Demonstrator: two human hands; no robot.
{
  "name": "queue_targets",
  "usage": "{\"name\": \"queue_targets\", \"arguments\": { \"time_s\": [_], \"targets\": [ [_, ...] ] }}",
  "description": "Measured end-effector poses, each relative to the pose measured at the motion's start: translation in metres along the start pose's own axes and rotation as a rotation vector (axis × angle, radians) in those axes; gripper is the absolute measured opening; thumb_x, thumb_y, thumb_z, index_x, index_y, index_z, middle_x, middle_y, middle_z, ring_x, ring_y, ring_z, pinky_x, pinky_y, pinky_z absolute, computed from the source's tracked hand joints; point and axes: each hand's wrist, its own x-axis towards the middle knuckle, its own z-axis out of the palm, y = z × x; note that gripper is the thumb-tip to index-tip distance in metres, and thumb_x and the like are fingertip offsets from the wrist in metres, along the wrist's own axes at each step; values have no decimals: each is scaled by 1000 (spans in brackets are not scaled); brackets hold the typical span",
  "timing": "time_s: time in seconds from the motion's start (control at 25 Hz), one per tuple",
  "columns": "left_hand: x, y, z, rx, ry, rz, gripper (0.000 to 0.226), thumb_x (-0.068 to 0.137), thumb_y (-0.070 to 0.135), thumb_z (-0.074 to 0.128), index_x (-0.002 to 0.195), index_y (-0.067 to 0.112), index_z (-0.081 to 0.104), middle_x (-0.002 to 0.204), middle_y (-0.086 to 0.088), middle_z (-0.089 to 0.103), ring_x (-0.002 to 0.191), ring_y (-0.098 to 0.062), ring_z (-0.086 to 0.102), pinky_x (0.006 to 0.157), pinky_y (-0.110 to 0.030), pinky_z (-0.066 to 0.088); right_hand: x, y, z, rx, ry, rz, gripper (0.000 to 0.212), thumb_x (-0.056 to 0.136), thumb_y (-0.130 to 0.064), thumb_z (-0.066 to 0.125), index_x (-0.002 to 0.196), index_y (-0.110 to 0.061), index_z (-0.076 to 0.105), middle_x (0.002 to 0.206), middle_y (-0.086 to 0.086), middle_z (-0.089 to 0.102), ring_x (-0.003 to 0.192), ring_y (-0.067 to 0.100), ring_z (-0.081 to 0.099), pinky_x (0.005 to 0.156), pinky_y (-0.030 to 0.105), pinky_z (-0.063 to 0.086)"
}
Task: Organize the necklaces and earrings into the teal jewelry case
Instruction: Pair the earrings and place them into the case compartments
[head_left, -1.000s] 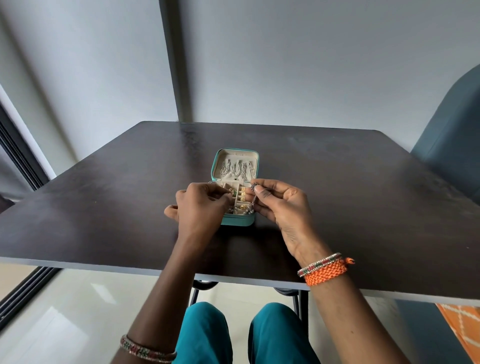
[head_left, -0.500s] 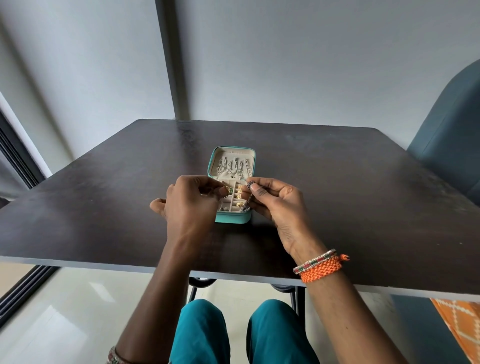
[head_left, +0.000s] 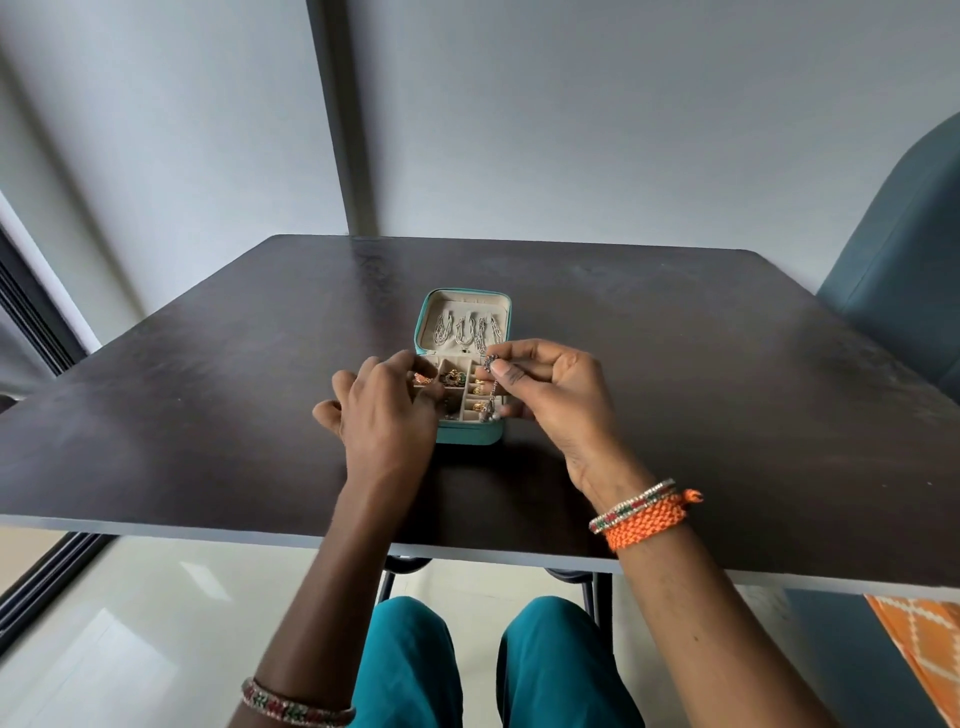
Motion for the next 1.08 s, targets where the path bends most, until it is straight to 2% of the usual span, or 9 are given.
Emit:
{"name": "queue_targets", "arguments": {
  "time_s": [0.12, 0.32, 0.52, 0.6, 0.72, 0.84, 0.92, 1.0, 1.08],
  "targets": [
    [-9, -9, 3, -68, 81, -3, 22, 94, 24, 53, 113, 26, 64, 117, -1, 57, 115, -23, 33, 81, -32, 14, 7, -12, 9, -175, -68, -70, 13, 85, 1, 64, 84, -11, 68, 79, 9, 73, 68, 10, 68, 61, 22, 56],
    [-11, -18, 2, -305, 38, -88, 16, 93, 25, 56, 108, 26, 63, 117, 0, 58, 119, -22, 33, 86, -30, 20, 14, -13, 29, -484, -78, -166, 18, 82, -2, 67, 75, -18, 68, 69, 3, 72, 62, 13, 67, 72, 36, 60],
    [-13, -19, 1, -357, 40, -89, 14, 92, 20, 56, 104, 25, 63, 114, 1, 59, 118, -20, 35, 86, -29, 21, 13, -2, 39, -631, -106, -149, 22, 79, -5, 70, 68, -22, 62, 68, 0, 72, 64, 11, 67, 74, 38, 59],
    [-12, -20, 1, -370, 46, -92, 15, 91, 19, 57, 104, 25, 64, 114, 2, 59, 119, -20, 35, 86, -29, 21, 13, -1, 41, -690, -88, -149, 20, 78, -8, 72, 67, -21, 62, 67, 0, 71, 64, 11, 67, 71, 30, 57],
    [-13, -20, 1, -382, 54, -99, 17, 90, 16, 56, 104, 25, 64, 114, 2, 59, 119, -20, 35, 87, -30, 21, 15, -5, 39, -859, -68, -133, 8, 75, -16, 76, 71, -19, 70, 62, -12, 63, 60, 2, 58, 51, 11, 41],
    [-13, -20, 1, -392, 56, -100, 18, 90, 16, 56, 104, 25, 64, 113, 4, 60, 117, -18, 36, 87, -29, 21, 25, -6, 36, -844, -118, 9, 8, 75, -15, 76, 69, -18, 72, 49, -17, 49, 45, -5, 48, 44, 10, 33],
    [-13, -20, 1, -397, 55, -102, 18, 90, 16, 55, 104, 24, 65, 113, 4, 60, 117, -18, 36, 87, -30, 23, 33, -4, 36, -837, -152, 67, 10, 75, -16, 76, 66, -18, 72, 58, -13, 59, 61, -5, 57, 64, 18, 47],
    [-13, -21, 2, -407, 55, -104, 19, 90, 15, 55, 102, 24, 65, 113, 4, 61, 117, -18, 37, 89, -33, 28, 39, 0, 38, -902, -132, 72, 5, 74, -19, 76, 70, -17, 74, 75, -6, 68, 89, 15, 64, 89, 38, 49],
    [-14, -22, 3, -419, 54, -106, 19, 90, 14, 55, 100, 25, 65, 113, 3, 61, 115, -18, 38, 93, -37, 34, 43, 1, 40, -981, -126, 82, 6, 72, -19, 75, 74, -13, 75, 84, 0, 70, 95, 22, 63, 95, 45, 47]
  ]
}}
